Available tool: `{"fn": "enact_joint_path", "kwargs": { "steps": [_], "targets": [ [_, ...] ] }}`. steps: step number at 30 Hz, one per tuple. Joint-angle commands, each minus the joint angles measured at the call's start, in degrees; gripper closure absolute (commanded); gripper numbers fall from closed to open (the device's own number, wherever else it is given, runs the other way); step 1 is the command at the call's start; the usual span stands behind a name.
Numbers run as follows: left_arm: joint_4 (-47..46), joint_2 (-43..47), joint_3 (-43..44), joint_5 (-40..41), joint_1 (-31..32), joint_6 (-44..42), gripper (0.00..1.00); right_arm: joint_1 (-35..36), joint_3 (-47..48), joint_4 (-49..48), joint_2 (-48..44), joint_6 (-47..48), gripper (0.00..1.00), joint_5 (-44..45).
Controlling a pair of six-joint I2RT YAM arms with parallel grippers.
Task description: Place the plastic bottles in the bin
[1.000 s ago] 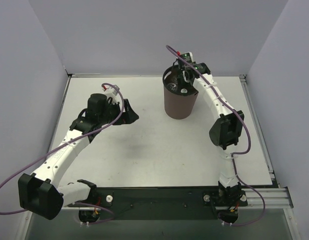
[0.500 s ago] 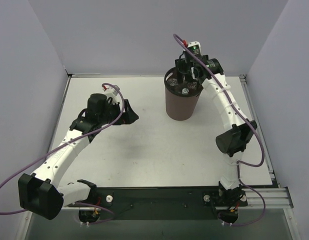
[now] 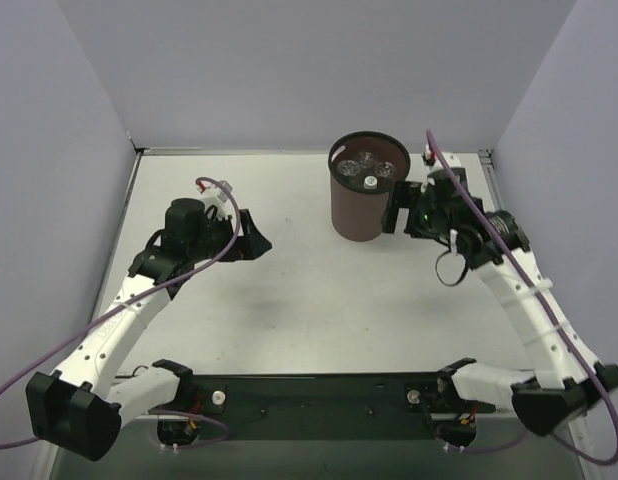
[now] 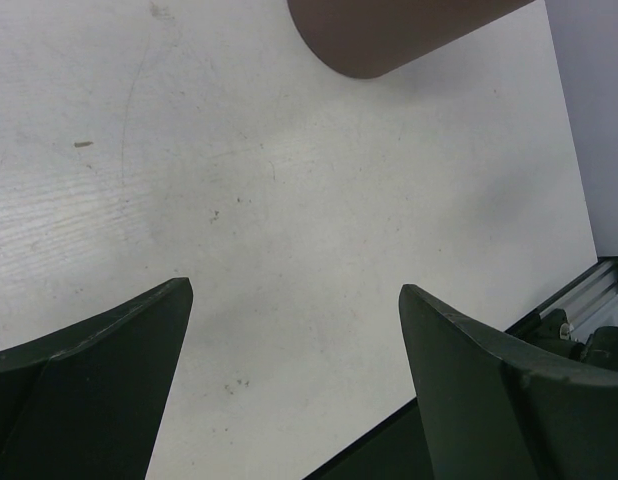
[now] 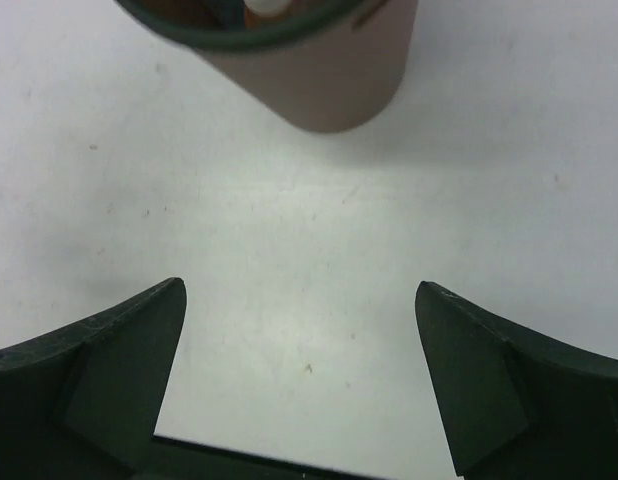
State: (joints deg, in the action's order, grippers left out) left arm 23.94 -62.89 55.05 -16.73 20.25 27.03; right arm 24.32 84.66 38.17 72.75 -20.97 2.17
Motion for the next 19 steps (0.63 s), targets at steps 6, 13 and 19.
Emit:
{"fn": "enact_joint_path", "kwargs": {
  "steps": [6,13,19],
  "targets": [
    [3.0,13.0,-9.5,-3.2,-0.1,-0.3,0.04,-1.5,-31.2,-5.7,-30.8,-7.9,0.04,1.0],
    [1.4,18.6,-16.4,-3.9,0.1,1.1,0.04,-1.4,-40.1,-5.8,-42.1,-10.2,0.02,0.7],
    [1.6,19.0,-16.5,-4.1,0.1,1.6,0.04,-1.5,-40.3,-5.4,-41.7,-11.6,0.02,0.5]
  ]
}}
